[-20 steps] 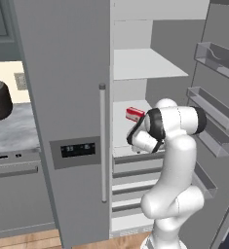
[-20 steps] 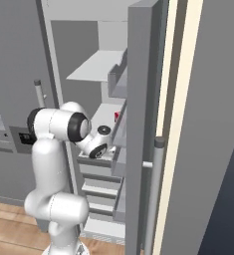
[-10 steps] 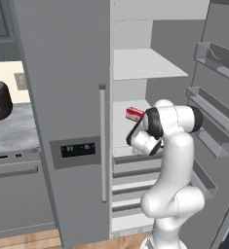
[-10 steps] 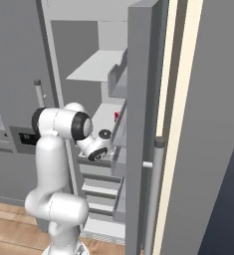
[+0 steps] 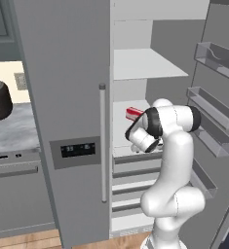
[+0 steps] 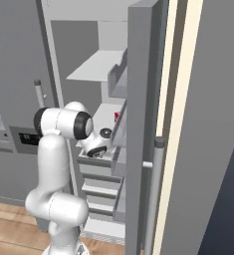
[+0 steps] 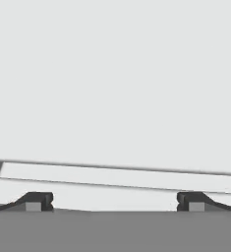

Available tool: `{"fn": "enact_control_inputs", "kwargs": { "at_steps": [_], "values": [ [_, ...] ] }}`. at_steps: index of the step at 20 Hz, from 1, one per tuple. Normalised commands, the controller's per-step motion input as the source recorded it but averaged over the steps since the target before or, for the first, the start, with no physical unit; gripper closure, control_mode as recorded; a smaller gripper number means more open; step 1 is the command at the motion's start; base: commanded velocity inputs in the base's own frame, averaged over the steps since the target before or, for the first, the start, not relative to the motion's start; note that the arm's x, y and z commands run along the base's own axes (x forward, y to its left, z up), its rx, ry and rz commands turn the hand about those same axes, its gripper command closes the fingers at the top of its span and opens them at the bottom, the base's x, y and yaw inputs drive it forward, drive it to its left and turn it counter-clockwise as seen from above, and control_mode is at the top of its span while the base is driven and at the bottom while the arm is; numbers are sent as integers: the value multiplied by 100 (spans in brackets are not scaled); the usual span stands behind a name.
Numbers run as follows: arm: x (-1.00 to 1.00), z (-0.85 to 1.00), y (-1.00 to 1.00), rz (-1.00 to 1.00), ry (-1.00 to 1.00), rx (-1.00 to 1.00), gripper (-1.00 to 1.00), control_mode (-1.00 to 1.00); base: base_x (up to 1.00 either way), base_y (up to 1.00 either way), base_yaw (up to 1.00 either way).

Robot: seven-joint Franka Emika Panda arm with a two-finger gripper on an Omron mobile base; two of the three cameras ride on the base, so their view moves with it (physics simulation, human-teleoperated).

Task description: Fully open the fridge drawer.

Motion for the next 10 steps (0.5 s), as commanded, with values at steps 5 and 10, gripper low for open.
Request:
{"fn": "enact_control_inputs", "kwargs": {
  "at_steps": [5, 10],
  "values": [
    [32, -1, 0, 0, -4, 5, -100, -100, 0, 0, 0],
    [41, -16, 0, 0, 0, 2, -100, -100, 0, 0, 0]
  ]
}}
